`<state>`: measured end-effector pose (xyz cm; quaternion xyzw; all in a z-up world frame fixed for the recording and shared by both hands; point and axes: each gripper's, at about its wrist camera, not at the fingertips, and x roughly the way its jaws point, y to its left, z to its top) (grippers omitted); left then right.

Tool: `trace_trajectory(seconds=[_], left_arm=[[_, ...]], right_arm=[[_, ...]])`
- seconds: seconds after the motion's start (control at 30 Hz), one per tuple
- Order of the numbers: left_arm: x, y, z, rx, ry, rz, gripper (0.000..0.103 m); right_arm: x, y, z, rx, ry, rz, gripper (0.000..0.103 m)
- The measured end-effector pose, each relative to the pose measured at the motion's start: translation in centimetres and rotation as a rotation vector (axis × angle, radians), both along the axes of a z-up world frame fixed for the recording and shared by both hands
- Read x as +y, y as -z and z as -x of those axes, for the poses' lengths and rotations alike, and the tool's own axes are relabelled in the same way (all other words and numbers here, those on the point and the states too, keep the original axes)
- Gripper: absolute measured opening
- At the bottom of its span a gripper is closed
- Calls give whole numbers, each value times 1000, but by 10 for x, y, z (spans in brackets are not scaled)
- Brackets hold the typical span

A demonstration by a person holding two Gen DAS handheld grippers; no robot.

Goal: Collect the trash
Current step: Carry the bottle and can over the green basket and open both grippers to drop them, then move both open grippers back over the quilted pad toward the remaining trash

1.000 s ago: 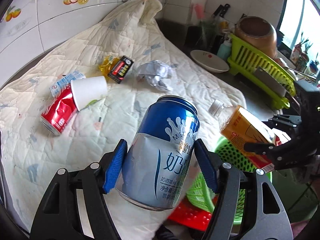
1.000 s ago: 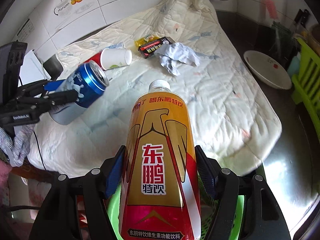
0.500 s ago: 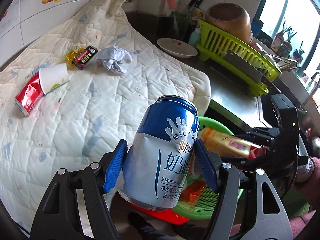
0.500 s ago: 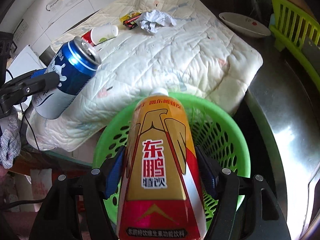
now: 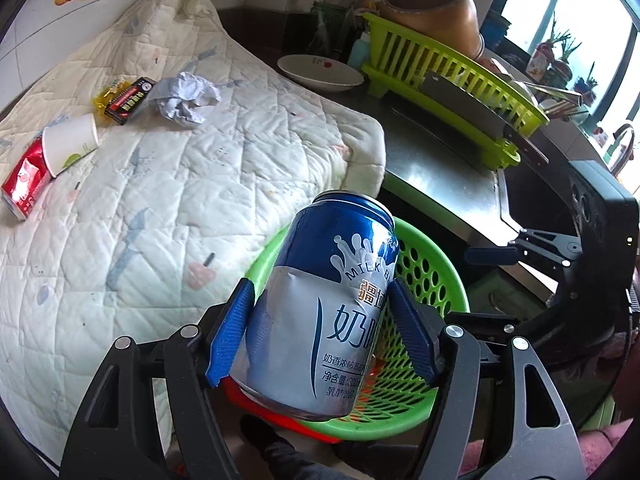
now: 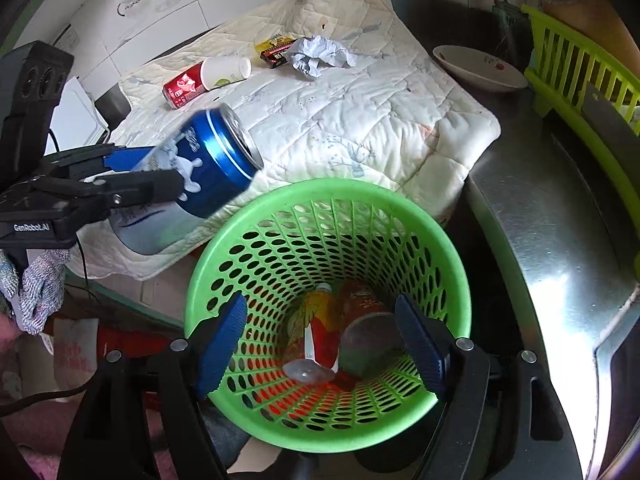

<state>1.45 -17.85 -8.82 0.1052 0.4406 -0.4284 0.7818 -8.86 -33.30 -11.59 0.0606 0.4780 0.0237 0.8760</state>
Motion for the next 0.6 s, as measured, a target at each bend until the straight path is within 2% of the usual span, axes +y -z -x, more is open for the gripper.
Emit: trace_trajectory(seconds=[0.33,0.4,0.6], left_arm=[[-14,11,12,23,18,-13,71],[-14,11,13,26,17,-11,77],[-10,8,11,17,4,-5,78]], right_arm=[[-9,-5,15,-14,23,37,76],[-11,-6,16,-16,28,36,76],[-11,-7,16,-22,30,36,76]])
